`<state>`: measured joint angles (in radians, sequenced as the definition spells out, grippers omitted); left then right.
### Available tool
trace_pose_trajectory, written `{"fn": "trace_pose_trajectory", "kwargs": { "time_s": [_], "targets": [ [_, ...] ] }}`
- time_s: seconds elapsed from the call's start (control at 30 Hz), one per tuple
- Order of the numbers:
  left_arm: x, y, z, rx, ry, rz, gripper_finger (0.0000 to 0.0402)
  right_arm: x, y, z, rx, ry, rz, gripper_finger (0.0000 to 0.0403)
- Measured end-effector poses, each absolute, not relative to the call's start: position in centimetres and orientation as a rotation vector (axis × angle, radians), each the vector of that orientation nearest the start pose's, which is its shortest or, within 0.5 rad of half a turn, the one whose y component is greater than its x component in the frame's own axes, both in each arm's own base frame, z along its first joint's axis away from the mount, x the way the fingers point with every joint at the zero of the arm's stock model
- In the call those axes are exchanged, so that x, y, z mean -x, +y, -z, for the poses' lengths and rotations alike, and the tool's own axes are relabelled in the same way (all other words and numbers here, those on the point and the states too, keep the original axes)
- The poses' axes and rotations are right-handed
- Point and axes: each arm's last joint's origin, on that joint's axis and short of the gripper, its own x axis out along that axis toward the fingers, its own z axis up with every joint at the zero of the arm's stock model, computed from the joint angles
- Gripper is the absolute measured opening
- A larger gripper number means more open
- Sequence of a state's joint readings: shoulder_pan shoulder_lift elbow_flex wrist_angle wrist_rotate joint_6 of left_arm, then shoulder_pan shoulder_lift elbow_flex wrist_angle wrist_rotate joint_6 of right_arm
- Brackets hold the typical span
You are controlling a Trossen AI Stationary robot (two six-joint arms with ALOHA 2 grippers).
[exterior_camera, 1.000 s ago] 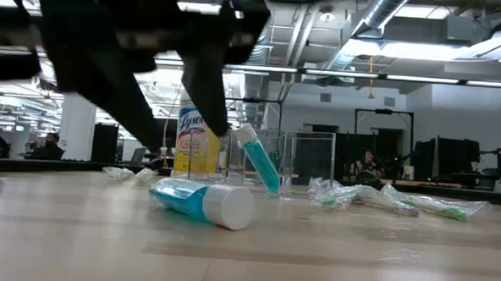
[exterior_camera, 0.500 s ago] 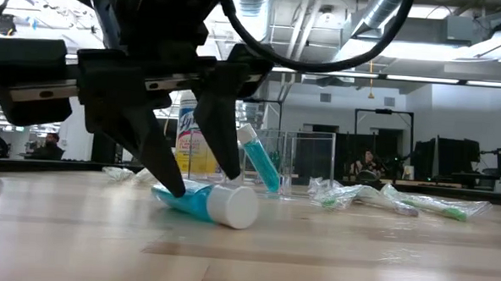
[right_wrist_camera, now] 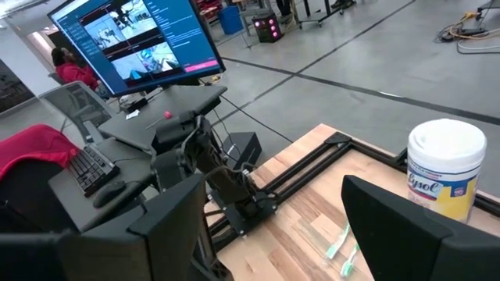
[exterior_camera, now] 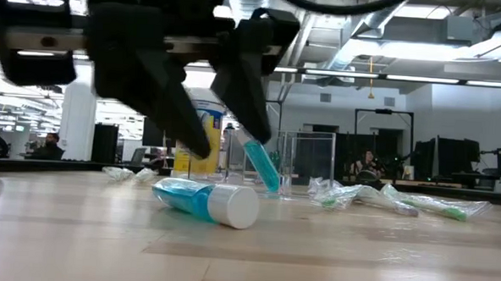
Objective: Pick & Place toothbrushing station
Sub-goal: Put the mouthwash into the middle compartment of the transparent organizer
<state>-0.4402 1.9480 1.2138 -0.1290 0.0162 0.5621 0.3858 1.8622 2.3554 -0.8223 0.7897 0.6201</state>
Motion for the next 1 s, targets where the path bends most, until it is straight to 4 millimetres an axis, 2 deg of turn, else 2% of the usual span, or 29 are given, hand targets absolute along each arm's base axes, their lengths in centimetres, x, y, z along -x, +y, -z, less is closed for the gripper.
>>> {"fn": "trace_pose_trajectory", "kwargs": {
  "time_s": [0.1,0.4,0.57,0.7,0.83,1.0],
  "targets": [
    [-36.9,-17.0,-15.7,-0.686,0.708,0.644,0.0172,-34.8,11.8,-49.7,-0.427,0.141,0.465,0.029],
    [-36.9,-16.6,-12.9,-0.657,0.829,0.663,0.0172,-34.8,11.8,-49.8,-0.431,0.135,0.461,0.029],
    [-37.0,-16.7,-12.5,-0.65,0.833,0.666,0.017,-34.8,11.8,-49.8,-0.431,0.135,0.461,0.029],
    [-37.0,-16.7,-12.4,-0.644,0.836,0.665,0.014,-34.8,11.8,-49.8,-0.429,0.136,0.461,0.029],
    [-37.2,-16.4,-12.5,-0.586,0.85,0.63,0.0078,-34.8,11.8,-49.8,-0.429,0.136,0.461,0.029],
    [-37.1,-16.2,-13.1,-0.506,0.859,0.608,0.0076,-34.8,11.8,-49.7,-0.422,0.14,0.461,0.029]
  ]
}}
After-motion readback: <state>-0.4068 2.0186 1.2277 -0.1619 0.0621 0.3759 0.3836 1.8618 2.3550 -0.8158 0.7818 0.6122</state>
